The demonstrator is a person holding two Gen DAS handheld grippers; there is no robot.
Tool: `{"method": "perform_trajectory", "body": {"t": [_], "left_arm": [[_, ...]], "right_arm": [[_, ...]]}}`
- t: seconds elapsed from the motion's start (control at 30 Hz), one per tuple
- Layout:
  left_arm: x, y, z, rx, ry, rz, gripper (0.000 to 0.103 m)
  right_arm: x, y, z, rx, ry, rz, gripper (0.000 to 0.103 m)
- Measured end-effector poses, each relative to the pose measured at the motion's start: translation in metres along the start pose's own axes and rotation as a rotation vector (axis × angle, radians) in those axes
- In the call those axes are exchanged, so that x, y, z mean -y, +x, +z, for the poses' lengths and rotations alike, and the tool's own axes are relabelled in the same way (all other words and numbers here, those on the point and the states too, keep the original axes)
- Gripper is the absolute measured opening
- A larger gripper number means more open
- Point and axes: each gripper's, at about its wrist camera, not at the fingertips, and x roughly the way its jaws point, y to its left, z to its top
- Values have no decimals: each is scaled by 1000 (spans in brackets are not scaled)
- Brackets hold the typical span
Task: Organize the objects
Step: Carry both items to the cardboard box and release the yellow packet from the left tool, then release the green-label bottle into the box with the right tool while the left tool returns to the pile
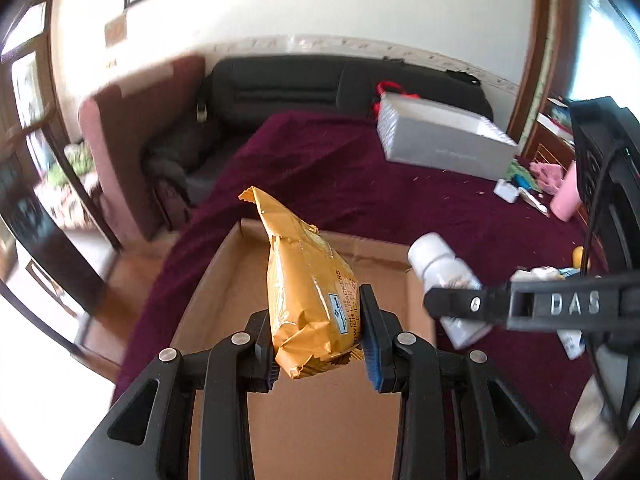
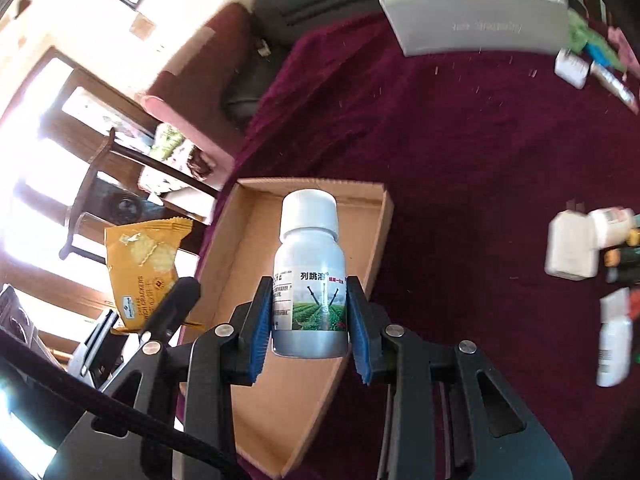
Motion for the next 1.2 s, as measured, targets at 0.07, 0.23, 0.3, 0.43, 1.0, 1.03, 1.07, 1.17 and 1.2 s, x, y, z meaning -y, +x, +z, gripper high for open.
{"method": "perform_trajectory", "body": {"t": [0.07, 0.23, 0.3, 0.43, 1.0, 1.03, 1.07, 1.17, 1.2], "left_arm": [[-9, 22, -5, -12, -35, -12, 29], [-19, 63, -23, -91, -144, -64, 29], [-22, 67, -28, -112, -227, -109, 29], [-6, 65, -42, -146, -281, -145, 29], [49, 49, -58, -177, -411, -148, 29], [46, 50, -54, -183, -392, -137, 29], [41, 49, -50, -181, -381, -125, 32], [31, 54, -38, -167, -346, -88, 36], [28, 57, -34, -163, -335, -79, 37]], "right_arm": [[3, 27, 1, -38, 38, 2, 33], [18, 67, 9, -90, 105, -15, 33], [19, 65, 11, -79, 94, -56, 33], [23, 58, 9, -107, 52, -109, 32], [35, 39, 11, -75, -62, -242, 33], [35, 40, 9, -71, -66, -246, 32], [35, 39, 8, -65, -70, -247, 32], [35, 38, 11, -42, -63, -232, 33], [33, 32, 11, -11, -68, -232, 33]]}}
